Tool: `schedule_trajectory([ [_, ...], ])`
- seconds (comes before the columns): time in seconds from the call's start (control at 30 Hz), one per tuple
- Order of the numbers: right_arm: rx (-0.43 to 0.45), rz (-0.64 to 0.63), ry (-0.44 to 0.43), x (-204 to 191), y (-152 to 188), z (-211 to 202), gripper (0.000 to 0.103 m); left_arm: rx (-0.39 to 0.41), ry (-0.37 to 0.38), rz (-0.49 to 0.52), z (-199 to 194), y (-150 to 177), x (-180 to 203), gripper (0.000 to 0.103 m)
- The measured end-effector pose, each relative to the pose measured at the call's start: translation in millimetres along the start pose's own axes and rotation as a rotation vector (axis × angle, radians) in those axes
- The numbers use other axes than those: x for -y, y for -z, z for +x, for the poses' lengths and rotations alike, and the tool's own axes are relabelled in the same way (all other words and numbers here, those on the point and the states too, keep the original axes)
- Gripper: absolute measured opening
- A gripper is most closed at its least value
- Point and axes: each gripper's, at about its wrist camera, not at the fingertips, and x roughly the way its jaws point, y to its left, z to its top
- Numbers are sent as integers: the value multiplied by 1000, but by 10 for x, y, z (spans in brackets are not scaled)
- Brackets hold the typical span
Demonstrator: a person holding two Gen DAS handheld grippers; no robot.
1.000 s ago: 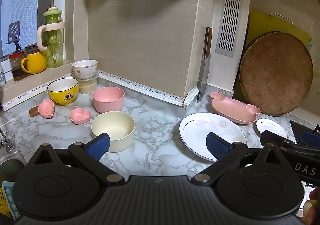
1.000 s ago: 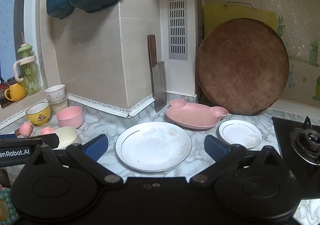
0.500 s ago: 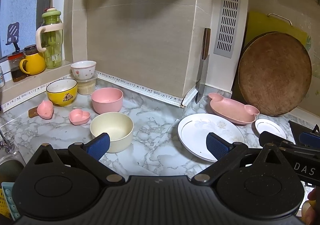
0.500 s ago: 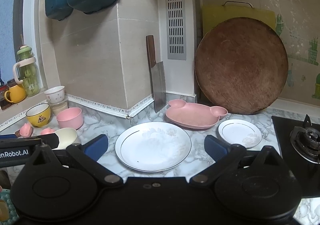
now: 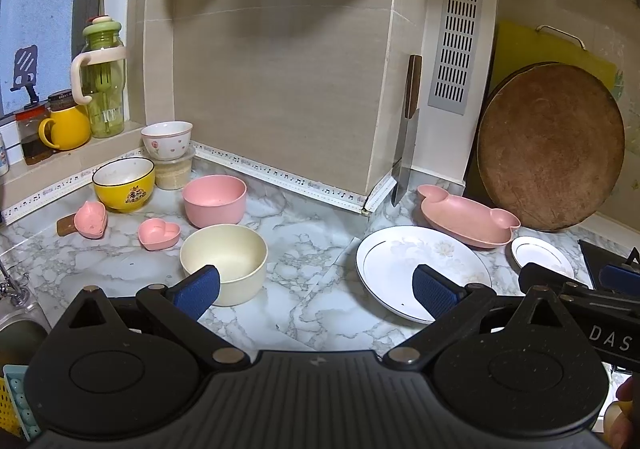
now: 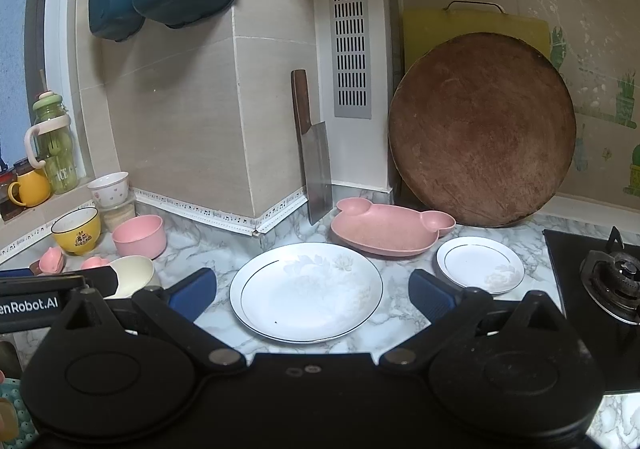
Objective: Organize plates and bowls
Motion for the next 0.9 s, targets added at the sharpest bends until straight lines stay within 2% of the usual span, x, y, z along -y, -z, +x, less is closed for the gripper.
schedule_trajectory([
  [0.3,-64,3,-7,116,-26,294,103,-58,44,16,391,-62,67,103],
  [0.6,-214,-5,-40,523,-47,1052,102,-134,70,63,1128,-198,278,103],
  [0.83,-331,-24,-45,782,-43,1684,86,-235,109,25,1774,-243,361,102],
  [0.9,-366,-25,-60,818,-34,1845,84,-267,90,19,1925,-215,383,102],
])
